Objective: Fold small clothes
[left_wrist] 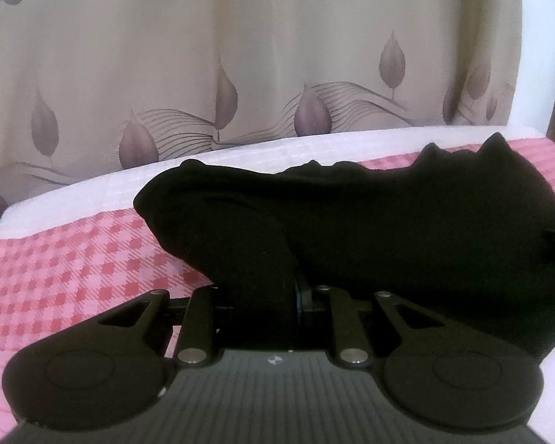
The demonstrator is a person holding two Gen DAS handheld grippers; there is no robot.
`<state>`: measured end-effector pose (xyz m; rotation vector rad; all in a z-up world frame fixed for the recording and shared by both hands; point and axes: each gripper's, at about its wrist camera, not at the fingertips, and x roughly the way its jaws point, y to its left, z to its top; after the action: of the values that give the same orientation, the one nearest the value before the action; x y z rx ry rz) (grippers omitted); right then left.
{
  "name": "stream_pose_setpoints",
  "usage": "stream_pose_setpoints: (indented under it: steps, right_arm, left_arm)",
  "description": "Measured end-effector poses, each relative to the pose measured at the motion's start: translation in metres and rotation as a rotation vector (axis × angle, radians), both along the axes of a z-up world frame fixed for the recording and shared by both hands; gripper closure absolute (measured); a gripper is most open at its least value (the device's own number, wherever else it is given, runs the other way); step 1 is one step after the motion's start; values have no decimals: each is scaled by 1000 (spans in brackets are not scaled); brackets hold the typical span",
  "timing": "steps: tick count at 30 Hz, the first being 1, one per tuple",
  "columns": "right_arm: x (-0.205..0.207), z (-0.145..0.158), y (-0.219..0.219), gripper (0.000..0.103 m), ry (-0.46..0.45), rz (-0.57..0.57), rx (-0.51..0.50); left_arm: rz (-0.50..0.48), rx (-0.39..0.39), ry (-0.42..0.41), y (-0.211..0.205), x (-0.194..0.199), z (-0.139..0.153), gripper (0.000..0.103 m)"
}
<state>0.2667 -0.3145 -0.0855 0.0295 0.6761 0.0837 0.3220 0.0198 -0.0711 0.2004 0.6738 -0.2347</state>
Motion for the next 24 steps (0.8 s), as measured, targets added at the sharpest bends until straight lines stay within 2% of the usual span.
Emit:
stream_pose_setpoints:
  steps: [16,17,19,22,24]
  right_arm:
    - [-1,0,0,19,-7,3,15]
    - [-1,0,-1,18,-7,5,17]
    - [-1,1,-1,18,-8,6,21]
    - [-1,0,-1,17,-12,7,26]
    - [-2,0,-1,16,-13,8,28]
  left_arm:
    - [4,81,8,-13,5,0,81]
    - [7,66,16,-10,6,0,81]
    - [24,-21,59,1,13,1,81]
    - [52,-234,144,34,27,0,81]
    - [53,-337,173,51,31,-4,81]
